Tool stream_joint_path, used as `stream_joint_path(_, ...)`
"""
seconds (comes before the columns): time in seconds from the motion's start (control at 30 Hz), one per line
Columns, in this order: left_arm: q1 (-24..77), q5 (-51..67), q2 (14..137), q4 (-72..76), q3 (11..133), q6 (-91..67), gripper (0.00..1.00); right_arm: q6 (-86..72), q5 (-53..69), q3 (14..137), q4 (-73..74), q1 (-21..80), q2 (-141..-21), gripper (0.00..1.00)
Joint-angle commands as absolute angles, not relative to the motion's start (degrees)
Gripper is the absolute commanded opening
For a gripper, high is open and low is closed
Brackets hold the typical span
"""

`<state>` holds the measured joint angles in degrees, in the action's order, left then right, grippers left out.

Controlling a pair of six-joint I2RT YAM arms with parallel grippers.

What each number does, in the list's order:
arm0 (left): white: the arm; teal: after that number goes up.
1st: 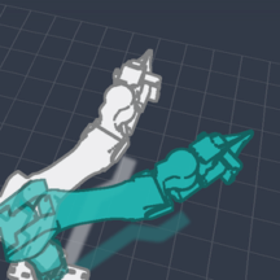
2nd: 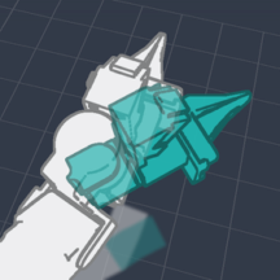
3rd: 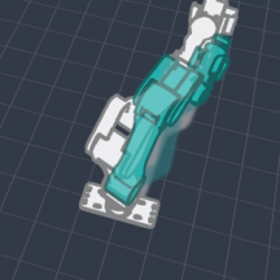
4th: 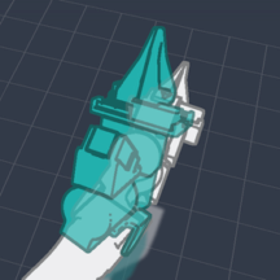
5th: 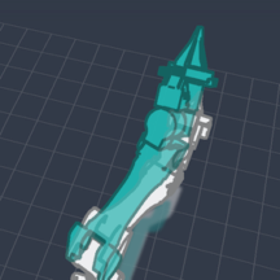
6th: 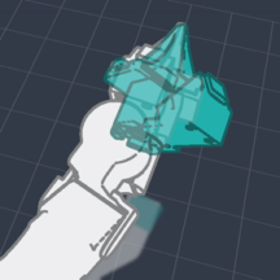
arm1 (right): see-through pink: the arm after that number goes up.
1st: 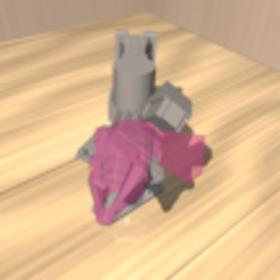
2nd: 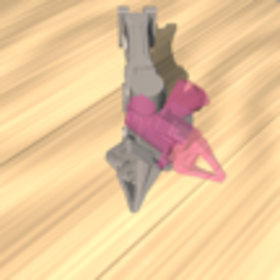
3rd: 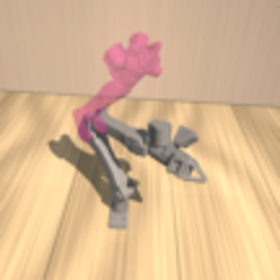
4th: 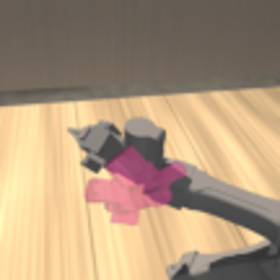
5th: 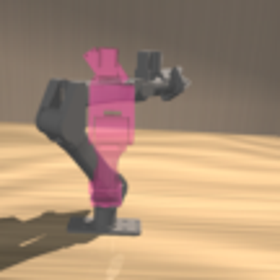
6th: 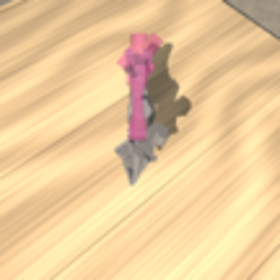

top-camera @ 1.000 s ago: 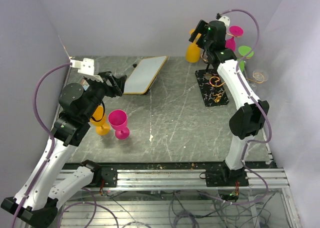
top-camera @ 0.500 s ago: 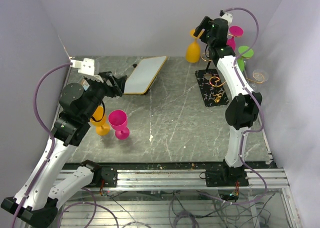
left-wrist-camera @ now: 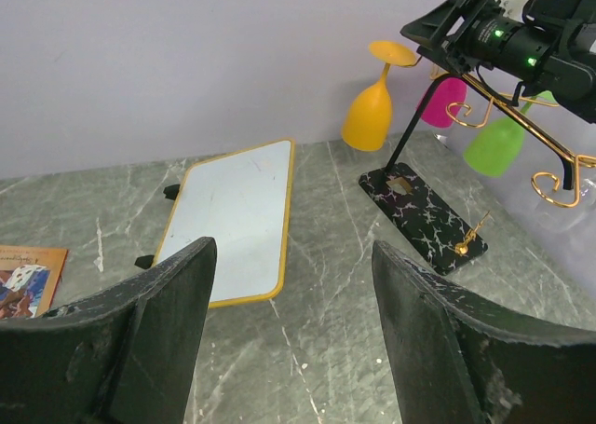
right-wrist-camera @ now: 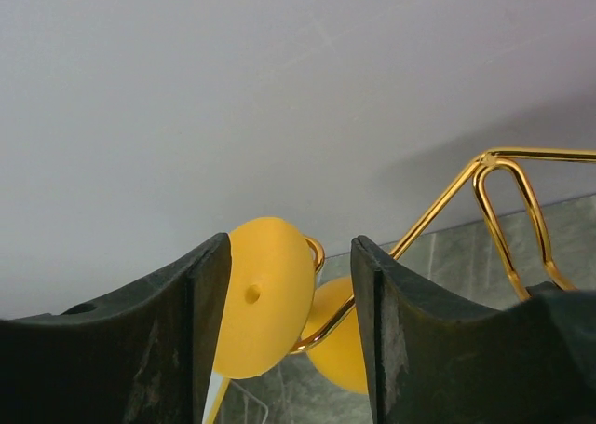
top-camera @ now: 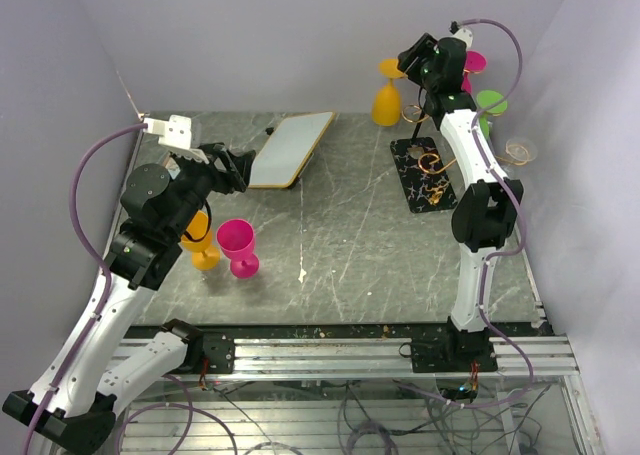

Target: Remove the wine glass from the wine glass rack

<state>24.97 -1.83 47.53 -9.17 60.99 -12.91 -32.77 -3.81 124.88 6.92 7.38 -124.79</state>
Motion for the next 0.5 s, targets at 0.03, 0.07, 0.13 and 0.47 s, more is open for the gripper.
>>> stream_joint_path(0.03,25.22,-0.92,47.38,-6.64,60.91,-12.91,0.78,-36.72,0.32,126.59,6.88,6.7,-126.53,0.52)
stream_joint_path(0.07,25.22,-0.96,47.37,-6.71,60.92,-12.87,0.78,-37.38,1.0,126.64,6.89,6.66,-126.64,0.51)
stream_joint_path(0.13,25.22,-1.09,47.36,-6.72,60.95,-12.9,0.78,-38.55,2.28,126.64,6.86,6.68,-126.73,0.48)
stream_joint_path(0.47,25.22,-1.23,47.2,-6.59,60.82,-13.01,0.78,-45.57,3.17,126.85,9.73,6.68,-126.04,0.36)
